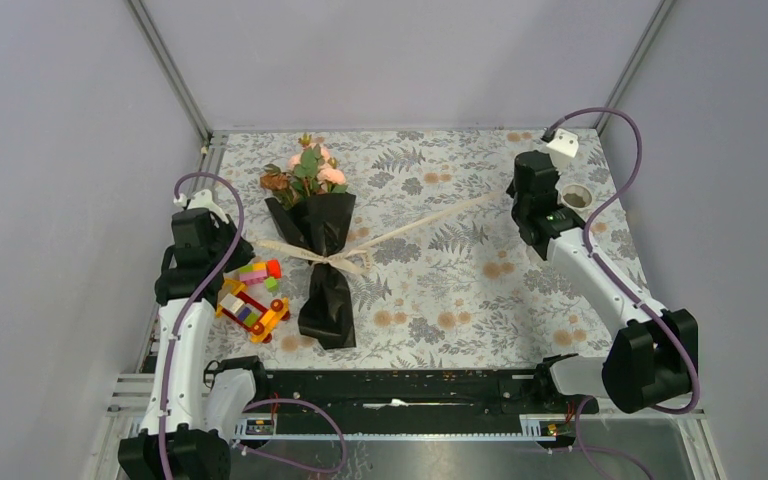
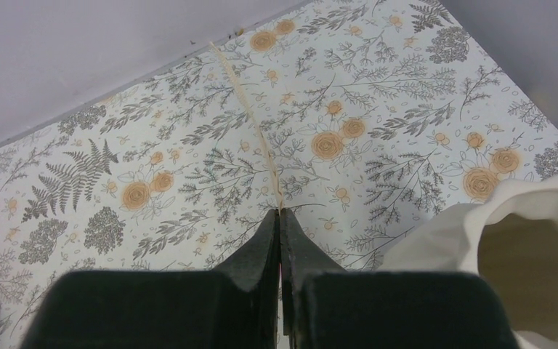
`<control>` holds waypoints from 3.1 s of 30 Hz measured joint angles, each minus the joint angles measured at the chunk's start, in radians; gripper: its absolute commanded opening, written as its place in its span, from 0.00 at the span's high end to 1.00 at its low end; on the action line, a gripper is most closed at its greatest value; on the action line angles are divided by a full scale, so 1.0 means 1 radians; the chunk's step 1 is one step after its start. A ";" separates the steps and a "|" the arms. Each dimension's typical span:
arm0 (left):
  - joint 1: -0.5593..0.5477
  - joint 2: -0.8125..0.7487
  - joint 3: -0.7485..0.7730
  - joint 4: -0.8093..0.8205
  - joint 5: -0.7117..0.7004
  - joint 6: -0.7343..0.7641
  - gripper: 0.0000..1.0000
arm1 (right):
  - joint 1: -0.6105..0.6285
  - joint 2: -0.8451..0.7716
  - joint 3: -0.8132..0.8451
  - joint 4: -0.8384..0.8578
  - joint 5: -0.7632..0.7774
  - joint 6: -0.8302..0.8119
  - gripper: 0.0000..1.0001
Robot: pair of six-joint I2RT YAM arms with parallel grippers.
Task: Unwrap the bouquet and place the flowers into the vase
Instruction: Untie the ribbon from the wrapping paper.
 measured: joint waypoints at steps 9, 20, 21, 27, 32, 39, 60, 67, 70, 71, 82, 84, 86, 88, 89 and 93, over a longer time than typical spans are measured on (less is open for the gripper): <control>0.000 0.012 -0.008 0.001 -0.044 0.001 1.00 | -0.039 0.000 0.008 -0.005 -0.001 -0.006 1.00; 0.000 0.001 -0.017 -0.006 -0.126 0.014 1.00 | -0.066 0.005 0.026 -0.006 -0.001 -0.009 1.00; 0.000 -0.001 -0.017 -0.007 -0.138 0.017 1.00 | -0.069 0.005 0.026 -0.006 -0.002 -0.009 1.00; 0.000 -0.015 -0.017 -0.020 -0.195 0.034 1.00 | -0.079 0.010 0.026 -0.006 -0.002 -0.009 1.00; 0.003 -0.033 -0.016 -0.021 -0.236 0.042 1.00 | -0.088 0.016 0.030 -0.006 -0.009 -0.009 1.00; 0.005 -0.039 0.011 -0.039 -0.300 0.068 1.00 | -0.100 0.018 0.048 -0.006 -0.016 -0.010 1.00; 0.011 -0.041 0.149 -0.060 -0.437 0.125 1.00 | -0.139 0.029 0.103 -0.006 -0.028 -0.021 1.00; 0.014 -0.041 0.185 -0.066 -0.487 0.153 1.00 | -0.145 0.033 0.132 -0.008 -0.029 -0.024 1.00; 0.015 -0.041 0.197 -0.067 -0.507 0.166 1.00 | -0.146 0.035 0.145 -0.010 -0.029 -0.026 1.00; 0.015 -0.041 0.202 -0.068 -0.513 0.169 1.00 | -0.146 0.036 0.148 -0.010 -0.029 -0.026 1.00; 0.017 -0.041 0.285 -0.075 -0.599 0.215 1.00 | -0.148 0.062 0.202 -0.013 -0.036 -0.028 1.00; 0.017 -0.041 0.299 -0.074 -0.620 0.223 1.00 | -0.148 0.070 0.213 -0.013 -0.040 -0.028 1.00; 0.017 -0.041 0.309 -0.073 -0.645 0.233 1.00 | -0.148 0.078 0.222 -0.013 -0.052 -0.028 1.00; 0.017 -0.042 0.309 -0.074 -0.677 0.241 1.00 | -0.149 0.094 0.236 -0.017 -0.063 -0.029 1.00; 0.017 -0.042 0.309 -0.076 -0.694 0.245 1.00 | -0.150 0.104 0.244 -0.021 -0.070 -0.029 1.00; 0.018 -0.043 0.305 -0.080 -0.780 0.257 1.00 | -0.151 0.166 0.298 -0.050 -0.092 -0.035 1.00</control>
